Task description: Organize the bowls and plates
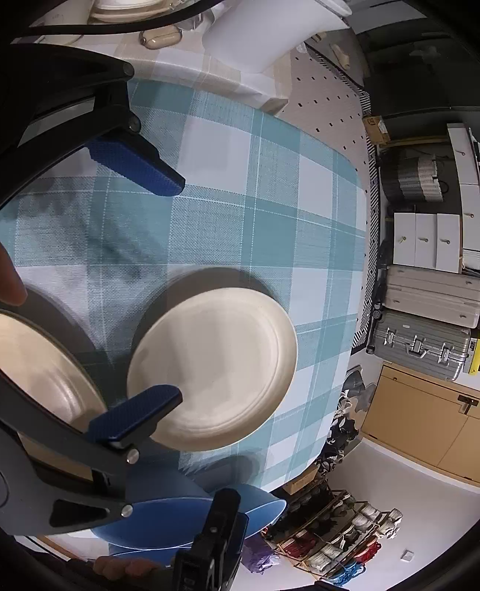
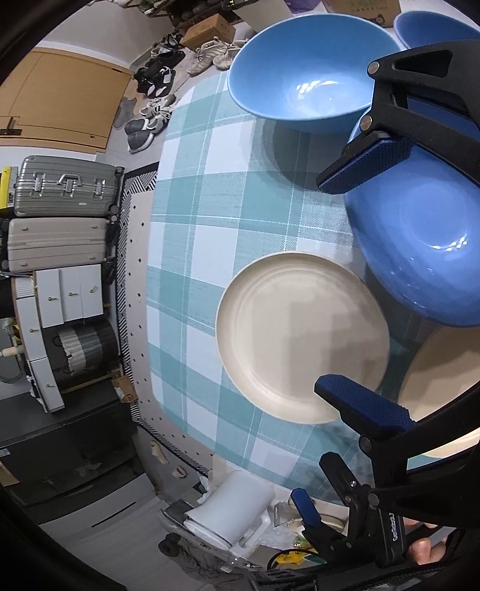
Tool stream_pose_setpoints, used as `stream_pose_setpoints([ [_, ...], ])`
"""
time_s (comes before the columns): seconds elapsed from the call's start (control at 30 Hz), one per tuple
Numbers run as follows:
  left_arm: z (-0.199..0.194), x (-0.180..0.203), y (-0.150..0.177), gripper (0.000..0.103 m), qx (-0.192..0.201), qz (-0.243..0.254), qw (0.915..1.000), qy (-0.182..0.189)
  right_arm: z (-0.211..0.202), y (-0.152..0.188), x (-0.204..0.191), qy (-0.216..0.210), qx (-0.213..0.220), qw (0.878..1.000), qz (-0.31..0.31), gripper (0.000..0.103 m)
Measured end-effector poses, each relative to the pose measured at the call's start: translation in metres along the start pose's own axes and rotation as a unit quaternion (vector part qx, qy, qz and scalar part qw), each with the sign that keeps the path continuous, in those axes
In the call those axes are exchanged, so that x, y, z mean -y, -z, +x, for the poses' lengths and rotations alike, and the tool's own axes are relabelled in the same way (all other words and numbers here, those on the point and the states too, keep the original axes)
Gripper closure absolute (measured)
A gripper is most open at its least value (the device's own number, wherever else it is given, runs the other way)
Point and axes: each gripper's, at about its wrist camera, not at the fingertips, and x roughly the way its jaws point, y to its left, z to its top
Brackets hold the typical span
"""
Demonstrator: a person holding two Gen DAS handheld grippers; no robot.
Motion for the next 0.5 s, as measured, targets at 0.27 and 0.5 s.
stream_pose_setpoints([
  [0.27,0.021,-0.003,-0.007,0.001,-0.012,-0.005,0.9999,0.004,0.023,-0.009,0.003,0.0,-0.024,1.0,-0.007,0.009],
  [0.5,0.043,-0.001,-0.013,0.006,-0.028,-0.005,0.9995,0.01,0.044,-0.018,0.009,-0.006,-0.049,0.999,0.0,0.018],
])
